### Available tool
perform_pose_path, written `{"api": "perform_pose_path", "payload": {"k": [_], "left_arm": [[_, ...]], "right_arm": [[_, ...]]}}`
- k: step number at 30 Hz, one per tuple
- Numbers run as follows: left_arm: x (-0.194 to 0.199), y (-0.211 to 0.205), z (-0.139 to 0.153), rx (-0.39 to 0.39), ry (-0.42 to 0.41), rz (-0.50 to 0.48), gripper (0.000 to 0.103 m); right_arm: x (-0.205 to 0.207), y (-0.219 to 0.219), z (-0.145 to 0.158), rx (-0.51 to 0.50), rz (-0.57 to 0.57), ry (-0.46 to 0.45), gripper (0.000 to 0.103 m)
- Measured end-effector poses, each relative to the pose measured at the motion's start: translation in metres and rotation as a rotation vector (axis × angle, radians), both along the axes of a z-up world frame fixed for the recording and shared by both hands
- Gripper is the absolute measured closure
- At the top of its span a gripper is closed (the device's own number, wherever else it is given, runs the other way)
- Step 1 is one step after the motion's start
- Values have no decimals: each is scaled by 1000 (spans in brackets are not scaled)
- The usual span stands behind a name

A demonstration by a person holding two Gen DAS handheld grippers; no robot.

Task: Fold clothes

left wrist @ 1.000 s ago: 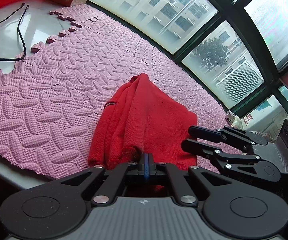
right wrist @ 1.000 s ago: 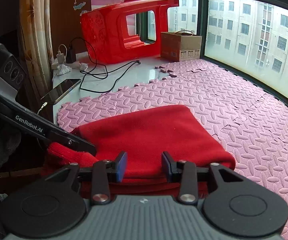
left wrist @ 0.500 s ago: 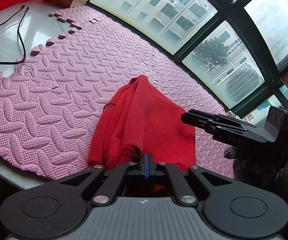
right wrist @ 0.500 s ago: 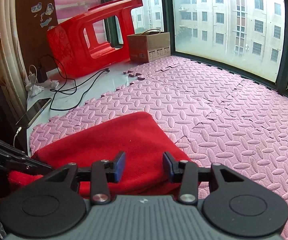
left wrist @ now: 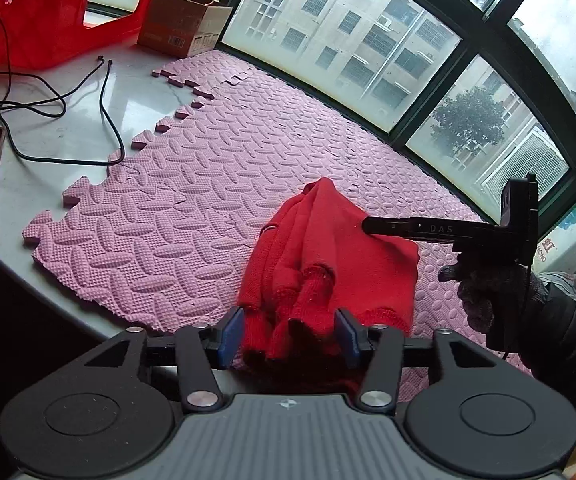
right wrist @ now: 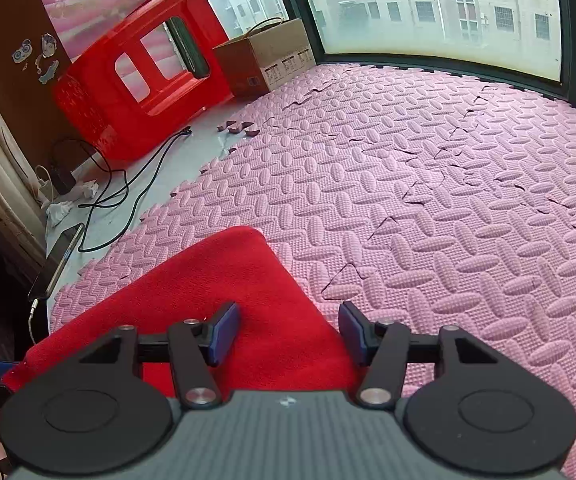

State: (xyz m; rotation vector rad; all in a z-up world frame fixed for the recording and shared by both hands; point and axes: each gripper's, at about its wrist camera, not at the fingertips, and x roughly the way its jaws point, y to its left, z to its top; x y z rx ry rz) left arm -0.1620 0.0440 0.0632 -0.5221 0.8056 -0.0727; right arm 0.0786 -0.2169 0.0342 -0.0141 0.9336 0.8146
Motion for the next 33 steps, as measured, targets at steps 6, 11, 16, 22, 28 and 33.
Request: {"api": "perform_pose_path", "payload": {"k": [6, 11, 16, 22, 28, 33], "left_arm": [[4, 12, -19, -150, 76, 32, 48], [10, 17, -29, -205, 94, 30, 50], [22, 23, -34, -265, 94, 17, 69], [52, 16, -24, -195, 66, -43, 76], [89, 11, -19, -161, 61, -63, 71], [92, 11, -9, -199, 52, -48, 50]], "right_arm": [[0, -4, -2, -3, 10, 25, 46], [-6, -10, 2, -18, -7, 9, 56], [-18, -26, 7, -27, -56, -8, 65], [-41, -63, 13, -34, -167, -11, 71], [-72, -92, 17, -24, -248, -7, 73], [-87, -107, 17, -2, -296, -3, 70]]}}
